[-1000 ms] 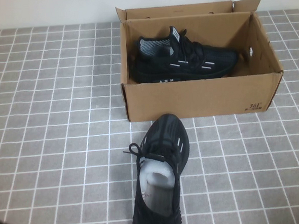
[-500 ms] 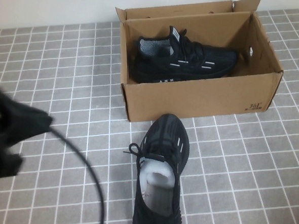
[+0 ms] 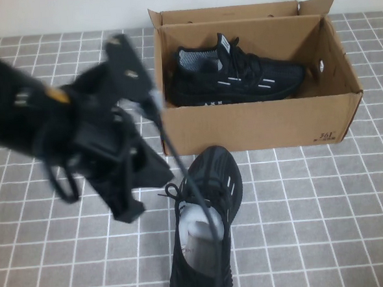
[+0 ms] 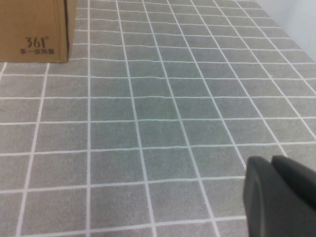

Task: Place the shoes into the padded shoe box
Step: Pick up the shoe from the table

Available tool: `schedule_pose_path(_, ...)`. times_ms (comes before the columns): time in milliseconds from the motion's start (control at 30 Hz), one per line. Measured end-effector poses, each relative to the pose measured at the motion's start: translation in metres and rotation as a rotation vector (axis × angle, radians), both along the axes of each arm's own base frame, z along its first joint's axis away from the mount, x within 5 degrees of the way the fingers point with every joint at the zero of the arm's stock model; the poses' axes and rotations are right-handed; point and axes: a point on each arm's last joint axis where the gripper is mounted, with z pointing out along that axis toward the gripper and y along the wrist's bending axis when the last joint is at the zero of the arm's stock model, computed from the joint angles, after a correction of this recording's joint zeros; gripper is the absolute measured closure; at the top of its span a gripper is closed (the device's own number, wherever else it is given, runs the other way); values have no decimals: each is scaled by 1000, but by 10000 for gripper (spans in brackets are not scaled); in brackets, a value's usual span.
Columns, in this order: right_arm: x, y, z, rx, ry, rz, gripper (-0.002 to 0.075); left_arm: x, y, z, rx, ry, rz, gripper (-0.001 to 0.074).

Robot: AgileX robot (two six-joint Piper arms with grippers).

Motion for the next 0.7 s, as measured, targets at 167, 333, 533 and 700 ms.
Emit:
schedule_pose_path(167,0,0,0,0,0,0,734,12,-26,-15,114,-16,-86,495)
schedule_pose_path(333,0,0,0,0,0,0,734,22,-43,-33,168,6,-121,316)
schedule_pose_path(533,0,0,0,0,0,0,734,38,-54,-51,182,3,-111,283)
schedule_pose_path(700,0,0,0,0,0,0,734,47,-59,-62,194,-19,-117,282)
